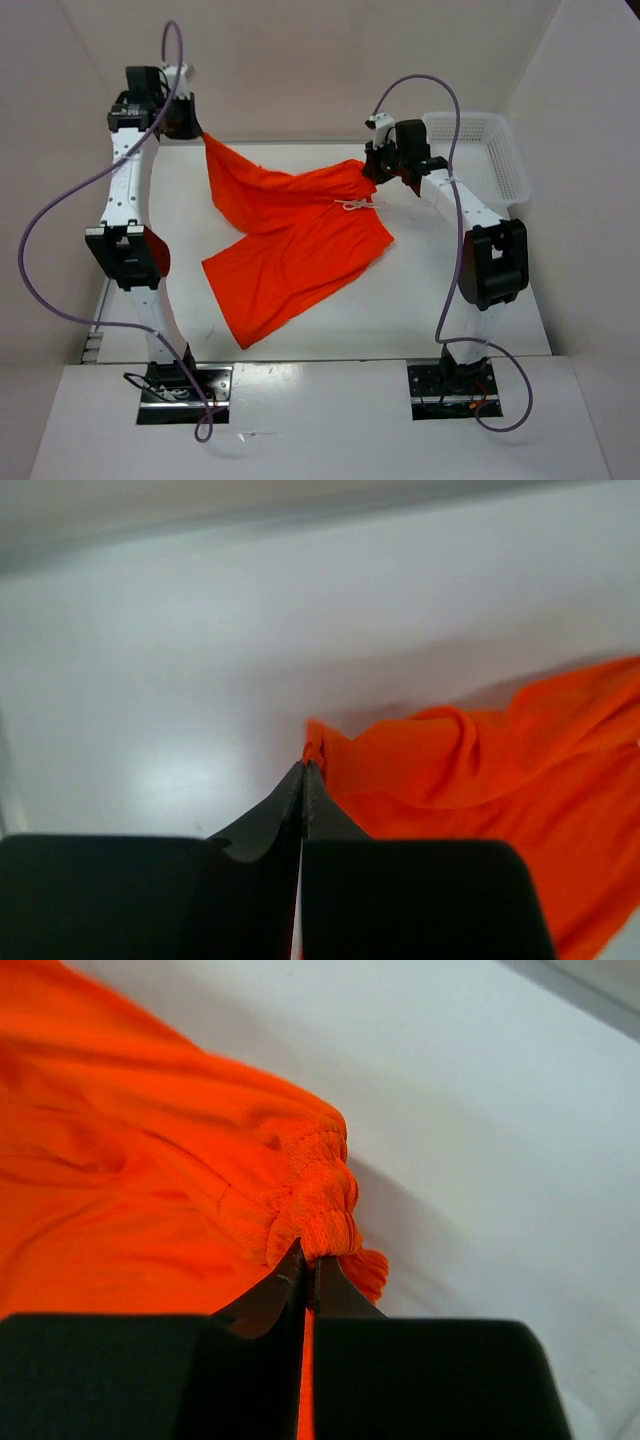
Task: Fold and stack the shorts
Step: Fold the shorts
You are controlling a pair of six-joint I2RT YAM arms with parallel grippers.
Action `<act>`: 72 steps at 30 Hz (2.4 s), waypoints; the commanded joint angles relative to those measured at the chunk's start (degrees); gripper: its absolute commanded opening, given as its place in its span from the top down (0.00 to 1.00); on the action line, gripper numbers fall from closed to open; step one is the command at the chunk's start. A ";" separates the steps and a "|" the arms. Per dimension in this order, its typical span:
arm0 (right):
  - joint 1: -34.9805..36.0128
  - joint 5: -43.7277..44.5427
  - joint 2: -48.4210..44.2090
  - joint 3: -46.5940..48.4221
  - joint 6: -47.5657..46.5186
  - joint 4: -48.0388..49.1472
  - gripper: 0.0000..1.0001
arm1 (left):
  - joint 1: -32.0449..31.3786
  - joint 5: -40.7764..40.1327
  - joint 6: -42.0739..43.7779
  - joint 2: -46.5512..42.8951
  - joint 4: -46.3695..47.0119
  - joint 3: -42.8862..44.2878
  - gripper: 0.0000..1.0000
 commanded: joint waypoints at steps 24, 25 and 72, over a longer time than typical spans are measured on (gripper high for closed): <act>-4.68 -1.90 -14.64 -12.29 -19.75 -11.38 1.00 | -1.97 7.58 0.19 -13.25 -26.65 -17.04 1.00; -4.68 -1.90 -14.64 -11.67 -20.80 -12.35 1.00 | -1.44 8.10 0.19 -13.78 -26.65 -17.04 1.00; -5.12 -2.34 -23.43 -22.03 -37.87 -26.51 0.41 | -6.36 -9.12 0.19 -17.06 3.40 -40.43 0.49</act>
